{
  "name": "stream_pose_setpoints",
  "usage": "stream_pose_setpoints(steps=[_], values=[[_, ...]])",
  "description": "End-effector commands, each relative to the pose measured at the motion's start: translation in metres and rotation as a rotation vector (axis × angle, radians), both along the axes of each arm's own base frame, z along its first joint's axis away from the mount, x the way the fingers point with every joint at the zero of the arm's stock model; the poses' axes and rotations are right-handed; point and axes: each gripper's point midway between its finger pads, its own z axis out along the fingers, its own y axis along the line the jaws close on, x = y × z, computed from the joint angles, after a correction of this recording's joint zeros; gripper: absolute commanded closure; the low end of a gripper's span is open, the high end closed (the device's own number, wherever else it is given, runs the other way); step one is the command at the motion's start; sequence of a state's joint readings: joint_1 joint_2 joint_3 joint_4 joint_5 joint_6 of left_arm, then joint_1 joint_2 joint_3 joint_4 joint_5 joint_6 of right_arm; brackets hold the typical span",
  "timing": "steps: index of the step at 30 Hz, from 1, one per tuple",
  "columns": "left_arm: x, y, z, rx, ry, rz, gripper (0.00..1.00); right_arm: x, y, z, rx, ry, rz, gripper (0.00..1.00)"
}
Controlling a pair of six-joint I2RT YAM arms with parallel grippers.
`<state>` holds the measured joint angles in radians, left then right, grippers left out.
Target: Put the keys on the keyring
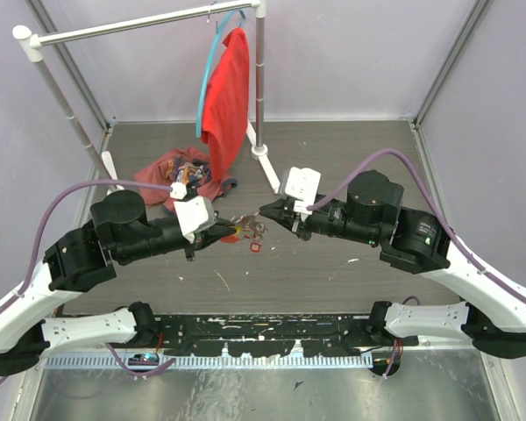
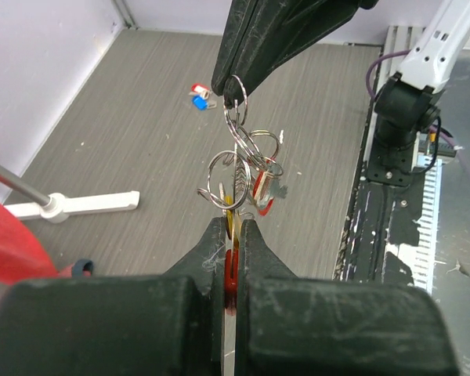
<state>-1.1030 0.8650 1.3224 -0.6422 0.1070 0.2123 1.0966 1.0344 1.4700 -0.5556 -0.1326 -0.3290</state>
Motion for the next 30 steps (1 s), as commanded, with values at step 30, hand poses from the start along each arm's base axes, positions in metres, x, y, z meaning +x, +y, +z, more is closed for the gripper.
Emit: stream_pose_setpoints(steps=[30], values=[[0.027, 0.008, 0.021, -0.053, -0.050, 0.154, 1.00, 0.015, -0.016, 0.003, 0.048, 0.059, -0.166, 0.87]])
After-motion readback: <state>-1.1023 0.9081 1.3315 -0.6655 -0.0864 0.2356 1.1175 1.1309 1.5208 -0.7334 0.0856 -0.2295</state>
